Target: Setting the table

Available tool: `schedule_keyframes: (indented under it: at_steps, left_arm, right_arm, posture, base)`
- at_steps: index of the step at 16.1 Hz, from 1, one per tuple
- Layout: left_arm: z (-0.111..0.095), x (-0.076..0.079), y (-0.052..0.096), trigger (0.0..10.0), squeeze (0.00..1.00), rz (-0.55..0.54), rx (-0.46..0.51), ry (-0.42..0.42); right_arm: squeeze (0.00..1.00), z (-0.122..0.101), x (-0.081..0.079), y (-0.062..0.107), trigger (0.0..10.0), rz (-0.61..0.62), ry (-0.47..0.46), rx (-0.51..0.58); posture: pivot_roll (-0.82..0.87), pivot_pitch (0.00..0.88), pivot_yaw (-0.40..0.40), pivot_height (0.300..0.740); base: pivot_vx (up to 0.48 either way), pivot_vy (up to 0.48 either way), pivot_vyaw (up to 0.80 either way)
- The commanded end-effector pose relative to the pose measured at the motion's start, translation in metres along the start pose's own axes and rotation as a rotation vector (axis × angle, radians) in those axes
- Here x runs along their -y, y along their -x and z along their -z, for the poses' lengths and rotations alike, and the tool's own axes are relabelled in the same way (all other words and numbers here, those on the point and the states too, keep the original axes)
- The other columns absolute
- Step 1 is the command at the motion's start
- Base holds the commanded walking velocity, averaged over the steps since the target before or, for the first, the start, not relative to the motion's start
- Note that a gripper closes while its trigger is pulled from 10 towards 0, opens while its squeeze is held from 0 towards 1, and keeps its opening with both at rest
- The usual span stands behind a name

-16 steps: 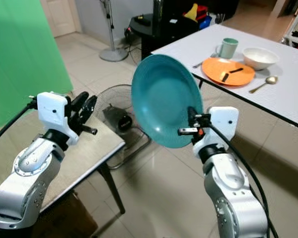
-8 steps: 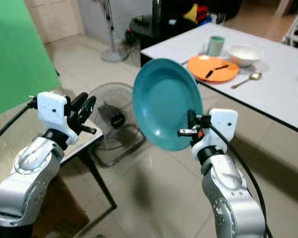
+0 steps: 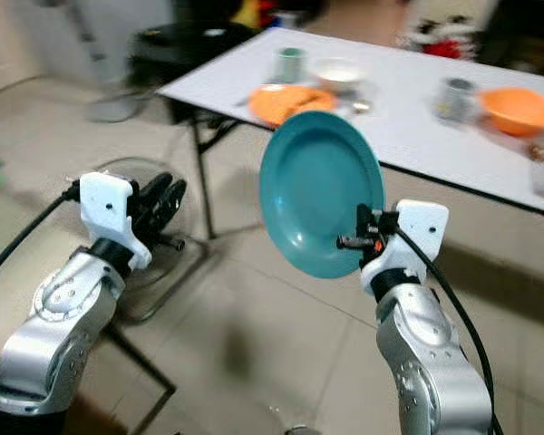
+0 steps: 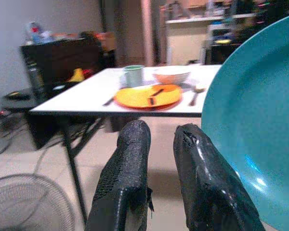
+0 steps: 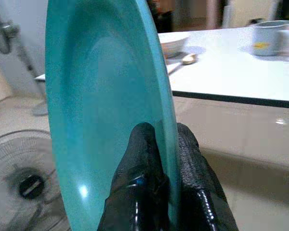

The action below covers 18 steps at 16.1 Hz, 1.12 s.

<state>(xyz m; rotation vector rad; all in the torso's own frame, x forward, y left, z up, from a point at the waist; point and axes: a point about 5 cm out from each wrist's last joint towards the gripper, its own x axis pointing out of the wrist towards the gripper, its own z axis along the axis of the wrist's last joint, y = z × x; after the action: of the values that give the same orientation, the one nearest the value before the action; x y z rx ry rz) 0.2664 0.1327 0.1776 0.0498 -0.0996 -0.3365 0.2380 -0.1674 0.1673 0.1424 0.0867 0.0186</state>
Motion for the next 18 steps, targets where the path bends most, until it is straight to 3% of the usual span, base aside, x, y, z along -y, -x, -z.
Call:
schedule_keyframes:
  at_steps: [1,10,14,18]
  left_arm:
    - [-0.002,0.000,-0.001,10.0,0.00,0.009,0.009,-0.004]
    - [0.000,0.001,-0.002,10.0,0.00,0.019,0.007,0.007]
    - [0.003,-0.001,-0.001,10.0,0.00,0.017,-0.006,0.002]
    - [0.005,-0.001,0.001,10.0,0.00,0.015,-0.011,0.000]
  right_arm:
    - [0.00,-0.009,-0.001,0.003,10.0,-0.003,-0.007,0.036]
    - [0.00,-0.010,0.004,0.001,10.0,0.017,-0.022,0.031]
    - [0.00,-0.009,0.002,-0.007,10.0,-0.015,-0.181,0.004]
    - [0.00,-0.011,0.005,-0.012,10.0,-0.041,-0.263,-0.009]
  posture:
    - [0.06,0.000,0.046,0.740]
    - [0.06,0.000,0.042,0.740]
    - [0.06,0.000,0.040,0.740]
    - [0.07,0.000,0.037,0.740]
  base:
    - [0.326,0.000,-0.80]
    - [0.345,0.000,-0.78]
    - [0.353,0.000,0.00]
    - [0.355,0.000,0.00]
